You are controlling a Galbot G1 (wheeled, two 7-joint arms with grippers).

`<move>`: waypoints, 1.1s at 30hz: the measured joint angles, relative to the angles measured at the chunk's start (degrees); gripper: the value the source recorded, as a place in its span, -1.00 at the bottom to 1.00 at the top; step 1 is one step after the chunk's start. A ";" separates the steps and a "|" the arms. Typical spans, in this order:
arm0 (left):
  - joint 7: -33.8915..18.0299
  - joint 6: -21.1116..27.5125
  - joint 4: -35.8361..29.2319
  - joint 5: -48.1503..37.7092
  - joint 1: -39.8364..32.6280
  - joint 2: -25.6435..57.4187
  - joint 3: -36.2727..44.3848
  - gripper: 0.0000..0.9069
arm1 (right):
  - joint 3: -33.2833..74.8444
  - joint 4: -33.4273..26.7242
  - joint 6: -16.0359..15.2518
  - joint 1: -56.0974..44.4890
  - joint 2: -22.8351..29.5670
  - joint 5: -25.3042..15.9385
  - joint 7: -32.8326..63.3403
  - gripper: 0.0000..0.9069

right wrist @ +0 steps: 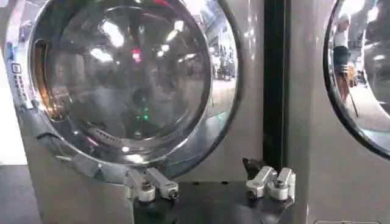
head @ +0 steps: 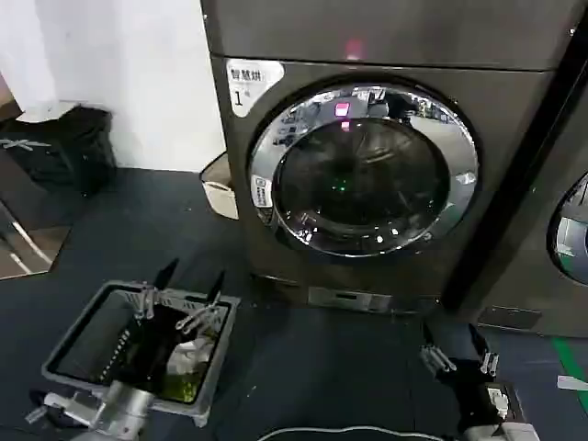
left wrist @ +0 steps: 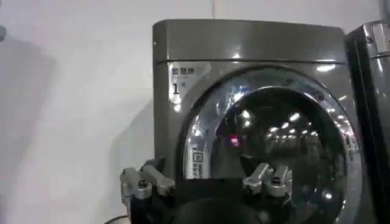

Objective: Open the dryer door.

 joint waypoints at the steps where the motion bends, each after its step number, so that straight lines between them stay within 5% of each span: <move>1: -0.21 -0.07 0.01 -0.16 -0.01 0.00 -0.01 1.00 | 0.48 -0.16 -0.48 0.40 -0.52 0.34 -1.30 1.00; 6: 0.07 -0.41 0.61 0.33 0.00 -0.30 -0.15 1.00 | 1.71 -1.52 -2.89 4.11 -5.07 5.02 -6.80 1.00; 21: 1.14 -0.65 2.64 -0.38 -0.20 0.30 -0.85 1.00 | -10.45 -12.50 -2.15 25.82 -27.57 14.46 -11.43 1.00; 33: 1.20 -0.61 3.06 -0.62 0.69 0.24 -0.98 1.00 | -30.93 -27.81 -2.71 50.55 -26.73 14.85 -12.80 1.00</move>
